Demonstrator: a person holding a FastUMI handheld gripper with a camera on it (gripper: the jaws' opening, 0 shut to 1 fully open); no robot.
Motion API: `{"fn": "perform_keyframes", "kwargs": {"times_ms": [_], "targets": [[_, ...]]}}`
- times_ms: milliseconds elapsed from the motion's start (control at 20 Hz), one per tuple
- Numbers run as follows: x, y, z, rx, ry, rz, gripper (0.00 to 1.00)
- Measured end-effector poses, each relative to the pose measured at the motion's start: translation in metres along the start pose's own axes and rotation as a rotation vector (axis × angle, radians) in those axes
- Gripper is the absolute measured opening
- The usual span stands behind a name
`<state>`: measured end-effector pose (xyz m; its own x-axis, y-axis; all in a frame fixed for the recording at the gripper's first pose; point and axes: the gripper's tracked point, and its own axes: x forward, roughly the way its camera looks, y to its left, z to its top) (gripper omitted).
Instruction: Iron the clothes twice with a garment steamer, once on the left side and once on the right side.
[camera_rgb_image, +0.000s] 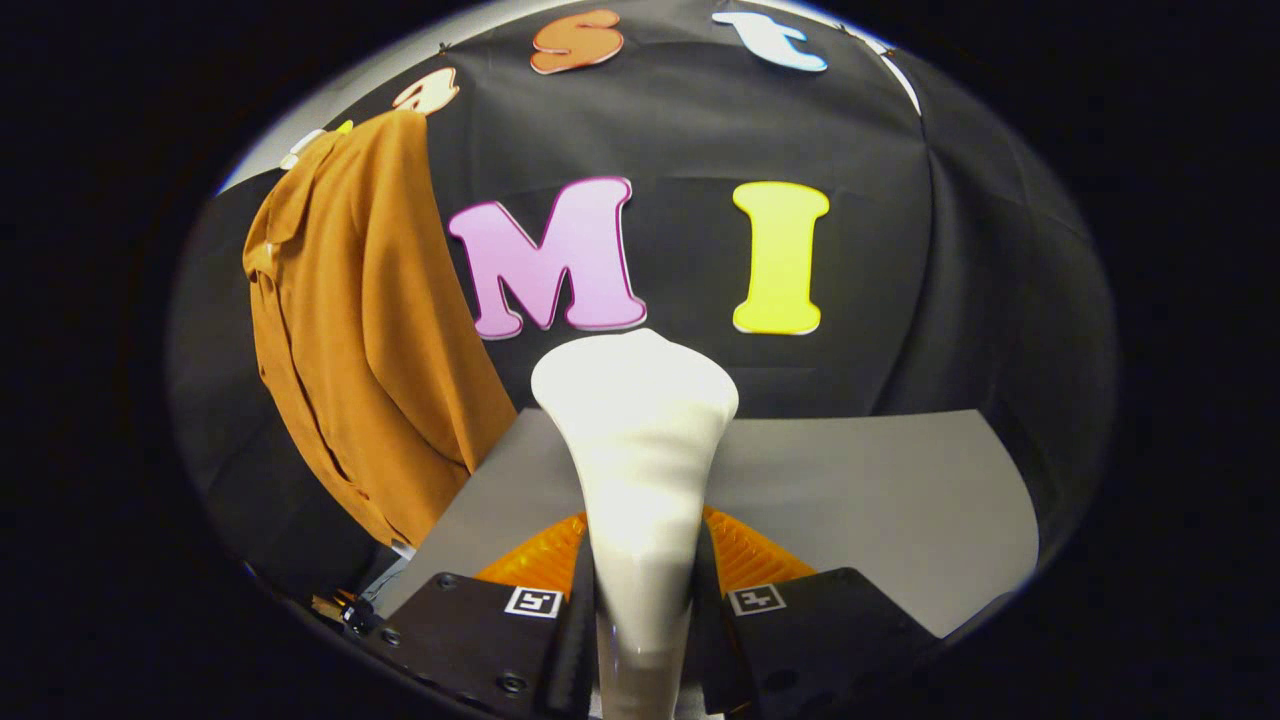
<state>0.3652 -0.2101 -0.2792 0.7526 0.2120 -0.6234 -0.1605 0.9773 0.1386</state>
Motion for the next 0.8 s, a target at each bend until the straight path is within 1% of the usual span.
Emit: {"fn": "perform_keyframes", "kwargs": {"times_ms": [150,250,350,500,600,800], "targets": [[-0.039,0.001,0.015,0.004,-0.11,-0.038,0.45],[-0.055,0.009,0.008,0.049,-0.15,-0.048,0.36],[-0.074,0.022,-0.009,0.092,-0.169,-0.059,0.36],[-0.1,0.043,-0.029,0.107,-0.205,-0.114,0.36],[-0.117,0.063,-0.033,0.123,-0.245,-0.148,0.36],[-0.146,0.109,-0.023,0.133,-0.335,-0.207,0.35]]}}
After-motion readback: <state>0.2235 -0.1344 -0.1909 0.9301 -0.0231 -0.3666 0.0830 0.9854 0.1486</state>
